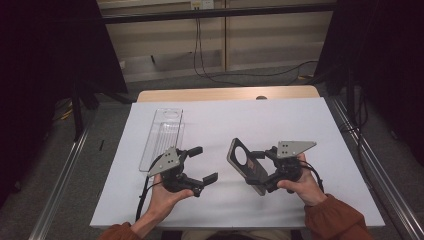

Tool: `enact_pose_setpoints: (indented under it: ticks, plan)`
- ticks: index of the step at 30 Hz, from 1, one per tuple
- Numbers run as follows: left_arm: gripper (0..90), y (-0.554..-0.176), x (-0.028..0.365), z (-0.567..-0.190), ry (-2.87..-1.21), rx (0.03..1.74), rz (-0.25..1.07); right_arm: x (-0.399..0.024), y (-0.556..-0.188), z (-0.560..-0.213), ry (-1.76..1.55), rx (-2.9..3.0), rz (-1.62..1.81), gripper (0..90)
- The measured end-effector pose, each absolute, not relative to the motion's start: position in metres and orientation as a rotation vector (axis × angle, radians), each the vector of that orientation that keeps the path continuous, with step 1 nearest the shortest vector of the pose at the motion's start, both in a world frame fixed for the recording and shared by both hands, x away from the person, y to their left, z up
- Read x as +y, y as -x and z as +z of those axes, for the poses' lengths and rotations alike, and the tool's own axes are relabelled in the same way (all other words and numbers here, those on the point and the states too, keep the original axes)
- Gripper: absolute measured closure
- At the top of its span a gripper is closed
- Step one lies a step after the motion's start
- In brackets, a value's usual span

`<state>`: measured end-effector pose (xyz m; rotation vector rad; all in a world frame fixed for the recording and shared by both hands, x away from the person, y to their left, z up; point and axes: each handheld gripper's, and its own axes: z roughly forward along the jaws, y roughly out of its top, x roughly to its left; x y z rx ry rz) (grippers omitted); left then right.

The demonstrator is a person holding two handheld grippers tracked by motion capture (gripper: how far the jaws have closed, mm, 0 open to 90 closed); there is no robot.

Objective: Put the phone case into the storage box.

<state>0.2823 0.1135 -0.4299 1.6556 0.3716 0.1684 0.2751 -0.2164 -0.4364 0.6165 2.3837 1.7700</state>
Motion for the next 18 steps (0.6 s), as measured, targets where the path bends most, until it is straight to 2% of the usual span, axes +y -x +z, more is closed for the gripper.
enact_pose_setpoints:
  ticks: [11,18]
  plan:
    - [1.2,-0.289,0.086,-0.414,-1.625,0.271,0.119,-0.219,-0.275,-0.436,-0.587,2.387,1.791,12.1]
    - [0.7,-0.289,0.073,-0.418,-1.623,0.258,0.113,-0.217,-0.275,-0.437,-0.572,2.396,1.779,12.1]
